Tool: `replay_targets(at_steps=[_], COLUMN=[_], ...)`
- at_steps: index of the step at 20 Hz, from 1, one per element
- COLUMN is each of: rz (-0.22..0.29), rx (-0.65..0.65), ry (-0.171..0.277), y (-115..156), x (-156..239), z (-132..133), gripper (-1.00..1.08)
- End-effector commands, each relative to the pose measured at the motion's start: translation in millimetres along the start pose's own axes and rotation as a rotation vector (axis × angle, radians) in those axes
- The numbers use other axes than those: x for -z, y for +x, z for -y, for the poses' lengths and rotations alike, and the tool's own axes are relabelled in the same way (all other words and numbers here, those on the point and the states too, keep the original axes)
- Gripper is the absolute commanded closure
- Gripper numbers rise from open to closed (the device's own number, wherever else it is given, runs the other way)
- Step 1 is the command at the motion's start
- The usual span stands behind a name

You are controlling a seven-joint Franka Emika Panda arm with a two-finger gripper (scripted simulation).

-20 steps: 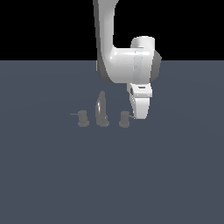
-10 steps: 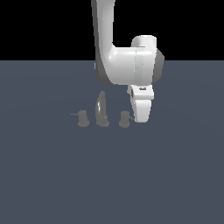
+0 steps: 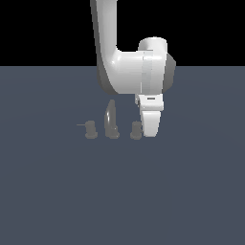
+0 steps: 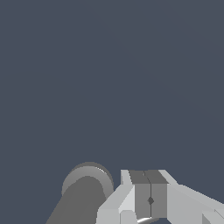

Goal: Turn on the faucet by rotating a designated handle.

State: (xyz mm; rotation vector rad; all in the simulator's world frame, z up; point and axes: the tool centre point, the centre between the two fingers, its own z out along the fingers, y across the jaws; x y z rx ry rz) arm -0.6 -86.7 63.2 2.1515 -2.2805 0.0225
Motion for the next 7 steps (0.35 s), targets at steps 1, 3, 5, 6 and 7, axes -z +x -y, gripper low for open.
replay_targets(at_steps=[1, 3, 5, 6, 7], rz=[0.006, 0.01, 0.013, 0.015, 0.015], rx=[0.02, 0.029, 0.037, 0.04, 0.04], ry=[-0.001, -0.003, -0.005, -0.006, -0.006], y=[-23.5, -39.6, -55.6, -61.8, -61.8], x=[0.4, 0.8, 1.2, 1.4, 1.4], z=[2.2, 3.7, 5.1, 5.6, 5.6], gripper=[1.08, 1.08, 1.08, 1.08, 1.08])
